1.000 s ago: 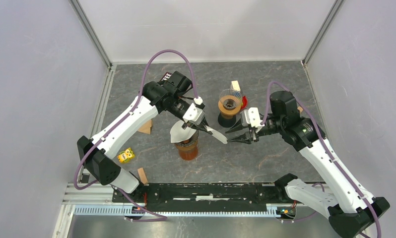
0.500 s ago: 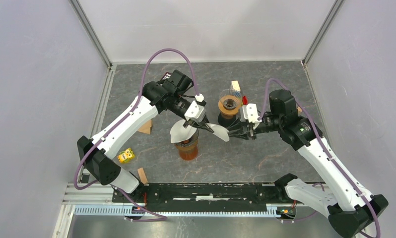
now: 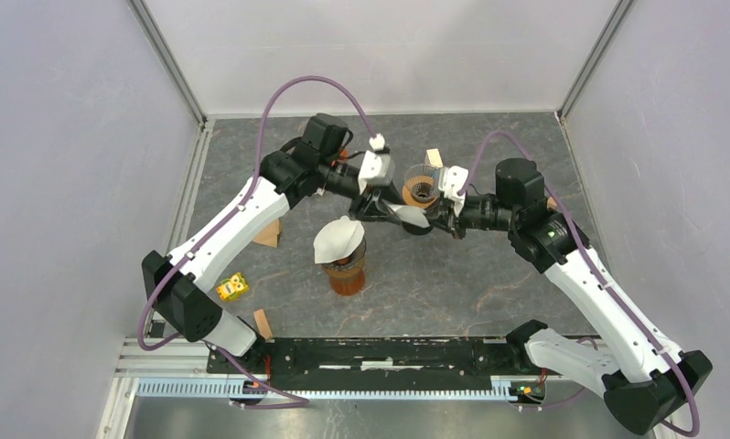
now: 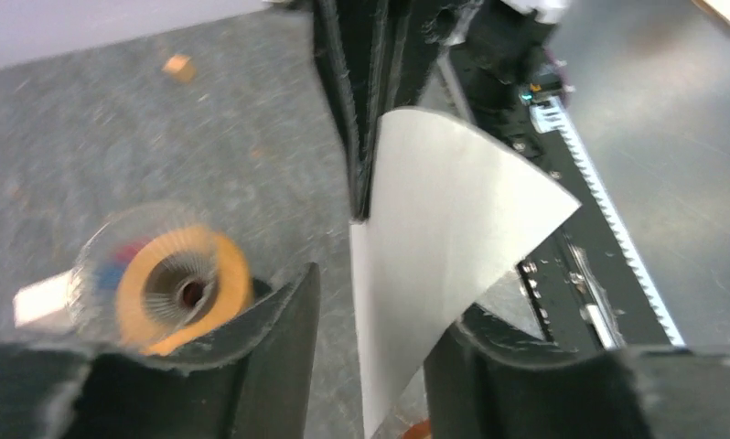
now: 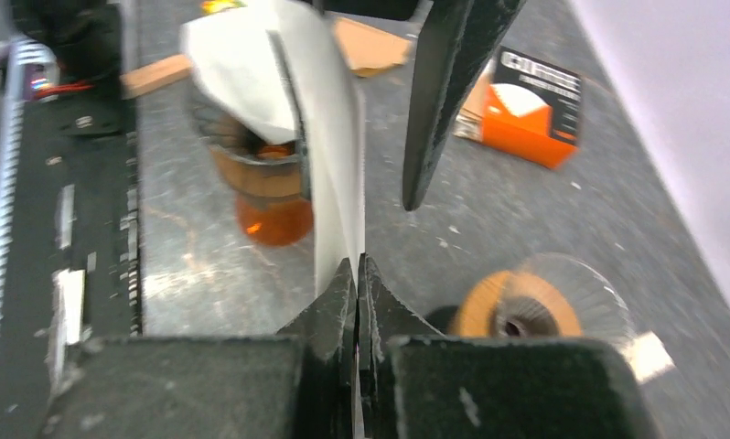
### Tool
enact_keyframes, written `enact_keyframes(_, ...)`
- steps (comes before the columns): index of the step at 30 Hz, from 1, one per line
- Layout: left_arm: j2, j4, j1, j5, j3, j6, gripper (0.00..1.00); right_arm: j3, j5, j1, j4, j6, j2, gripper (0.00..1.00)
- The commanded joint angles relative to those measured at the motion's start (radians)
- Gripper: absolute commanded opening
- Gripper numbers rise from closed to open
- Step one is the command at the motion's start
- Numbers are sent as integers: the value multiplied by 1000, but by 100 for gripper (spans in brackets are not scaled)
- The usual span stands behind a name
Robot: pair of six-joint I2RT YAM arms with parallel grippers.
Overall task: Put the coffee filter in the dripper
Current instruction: Place the coffee filter in the coffee dripper.
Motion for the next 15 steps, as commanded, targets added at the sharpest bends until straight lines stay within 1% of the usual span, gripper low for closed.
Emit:
enact_keyframes(1, -40, 365, 61, -180, -13, -520, 62, 64, 309, 2, 120, 133, 17, 0)
enact_keyframes(3, -44, 412, 71, -317, -5, -625, 77, 69, 411, 2, 146, 187, 27, 0)
enact_keyframes(4, -48, 440, 70, -384, -7, -681, 79, 73, 463, 2, 161, 216, 35, 0)
enact_keyframes(7, -49, 477, 71, -609, 1, -842, 80, 97, 581, 2, 192, 278, 62, 0)
enact_keyframes(9, -45, 472, 71, -709, 10, -935, 80, 119, 635, 2, 217, 333, 86, 0)
enact_keyframes(11, -37, 460, 70, -749, 22, -1019, 81, 142, 683, 2, 237, 383, 119, 0)
enact_keyframes(12, -31, 460, 68, -743, 23, -1056, 81, 151, 705, 4, 247, 407, 137, 2)
enact_keyframes(14, -24, 460, 61, -745, 27, -1129, 81, 169, 740, 5, 255, 454, 180, 13)
enact_keyframes(15, -20, 465, 61, -730, 29, -1174, 81, 178, 748, 6, 256, 481, 202, 15)
